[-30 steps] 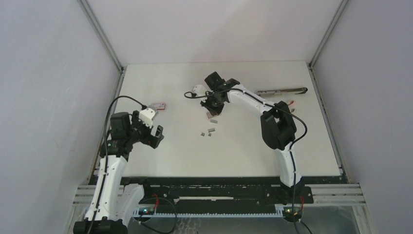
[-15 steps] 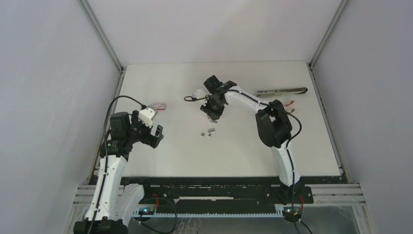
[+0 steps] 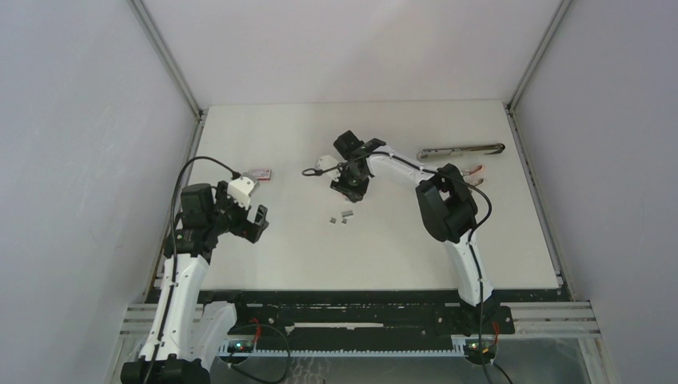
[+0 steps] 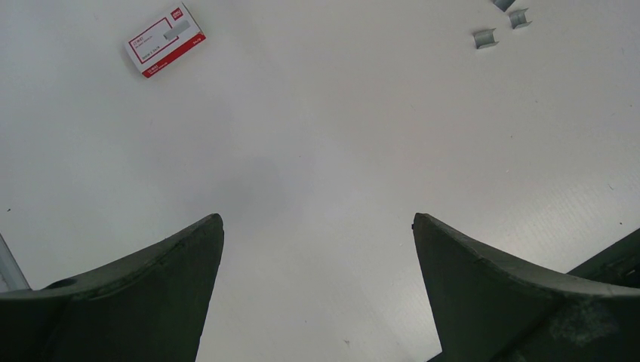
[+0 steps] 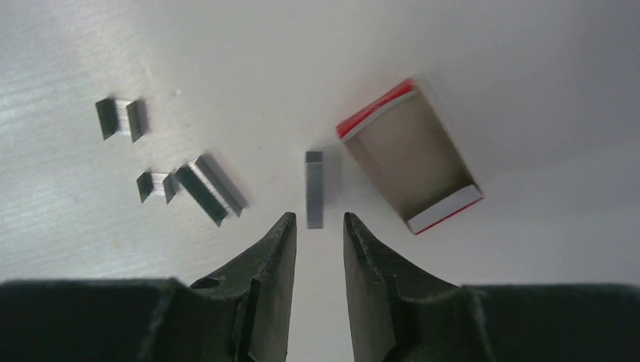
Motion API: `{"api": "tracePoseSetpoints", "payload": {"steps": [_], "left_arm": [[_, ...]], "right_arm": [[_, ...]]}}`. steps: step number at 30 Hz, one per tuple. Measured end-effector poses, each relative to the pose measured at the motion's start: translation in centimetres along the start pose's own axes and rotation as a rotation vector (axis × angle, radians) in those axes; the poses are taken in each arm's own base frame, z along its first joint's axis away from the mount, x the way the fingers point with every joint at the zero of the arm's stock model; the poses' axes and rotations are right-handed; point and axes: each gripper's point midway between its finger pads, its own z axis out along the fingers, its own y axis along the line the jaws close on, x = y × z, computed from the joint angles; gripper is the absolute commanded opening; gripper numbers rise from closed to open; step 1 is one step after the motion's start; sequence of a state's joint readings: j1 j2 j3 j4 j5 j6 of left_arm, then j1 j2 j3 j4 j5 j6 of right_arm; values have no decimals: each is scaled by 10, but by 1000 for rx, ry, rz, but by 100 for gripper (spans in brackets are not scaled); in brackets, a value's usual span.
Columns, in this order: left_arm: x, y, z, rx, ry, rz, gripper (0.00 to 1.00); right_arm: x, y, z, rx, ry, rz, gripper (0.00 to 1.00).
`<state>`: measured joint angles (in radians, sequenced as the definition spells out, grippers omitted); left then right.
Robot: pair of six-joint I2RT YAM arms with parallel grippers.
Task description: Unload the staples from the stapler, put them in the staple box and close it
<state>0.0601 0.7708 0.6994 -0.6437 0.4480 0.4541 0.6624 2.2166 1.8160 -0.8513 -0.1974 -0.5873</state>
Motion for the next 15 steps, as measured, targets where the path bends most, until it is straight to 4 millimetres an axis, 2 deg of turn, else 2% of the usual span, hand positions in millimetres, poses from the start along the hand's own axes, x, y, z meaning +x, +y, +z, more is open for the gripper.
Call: {"api": "tracePoseSetpoints", "payload": {"steps": [6,15], "left_arm": [[0,0,0,-1,0,-1,100],[0,1,0,-3,0,-2,100]], "right_arm": [[15,27,4,-81,11,-105,29],[-4,44,-4,-115,-58,-210,29]]}}
